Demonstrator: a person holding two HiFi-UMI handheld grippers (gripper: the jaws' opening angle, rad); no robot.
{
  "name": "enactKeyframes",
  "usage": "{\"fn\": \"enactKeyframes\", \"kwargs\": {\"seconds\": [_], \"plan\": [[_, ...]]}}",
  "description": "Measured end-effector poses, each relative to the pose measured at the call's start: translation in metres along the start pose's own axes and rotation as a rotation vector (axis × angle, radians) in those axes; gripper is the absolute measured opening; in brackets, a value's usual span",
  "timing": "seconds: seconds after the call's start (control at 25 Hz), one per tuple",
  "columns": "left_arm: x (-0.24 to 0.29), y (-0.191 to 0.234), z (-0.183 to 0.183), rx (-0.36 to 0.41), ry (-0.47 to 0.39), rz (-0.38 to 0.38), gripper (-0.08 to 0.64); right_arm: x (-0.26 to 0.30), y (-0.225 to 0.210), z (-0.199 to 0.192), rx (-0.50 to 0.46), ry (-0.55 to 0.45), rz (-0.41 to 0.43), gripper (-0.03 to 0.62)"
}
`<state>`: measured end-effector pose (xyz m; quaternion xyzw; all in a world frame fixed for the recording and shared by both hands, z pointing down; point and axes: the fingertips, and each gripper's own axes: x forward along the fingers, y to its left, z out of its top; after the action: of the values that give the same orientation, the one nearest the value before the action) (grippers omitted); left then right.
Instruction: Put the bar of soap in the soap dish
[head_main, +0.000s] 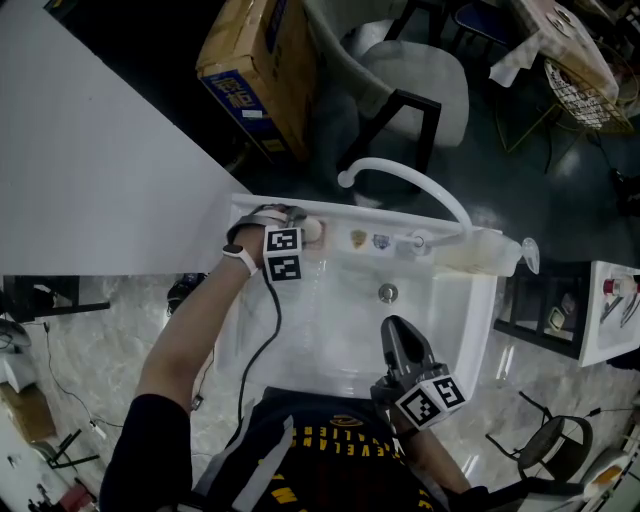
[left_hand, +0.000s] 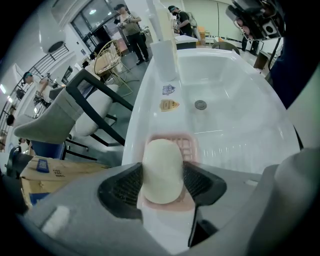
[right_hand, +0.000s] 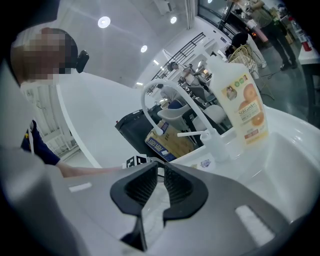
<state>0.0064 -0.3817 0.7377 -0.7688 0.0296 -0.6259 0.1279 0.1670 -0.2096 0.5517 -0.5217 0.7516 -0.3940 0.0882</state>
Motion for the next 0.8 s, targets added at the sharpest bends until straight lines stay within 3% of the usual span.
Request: {"fn": "enactKeyframes", "kwargs": {"seconds": [0.44, 0.8], "plan": [[-0.01, -0.004, -0.001, 0.005, 0.004, -0.013, 0.265, 0.001, 0.011, -0.005, -0.002, 0.004, 0.017, 0.041], [-0.023, 0.0, 0.004, -0.018, -0.035, 0.034, 0.264, -0.002, 0.022, -0.008, -0.011, -0.003, 0.027, 0.041]]}}
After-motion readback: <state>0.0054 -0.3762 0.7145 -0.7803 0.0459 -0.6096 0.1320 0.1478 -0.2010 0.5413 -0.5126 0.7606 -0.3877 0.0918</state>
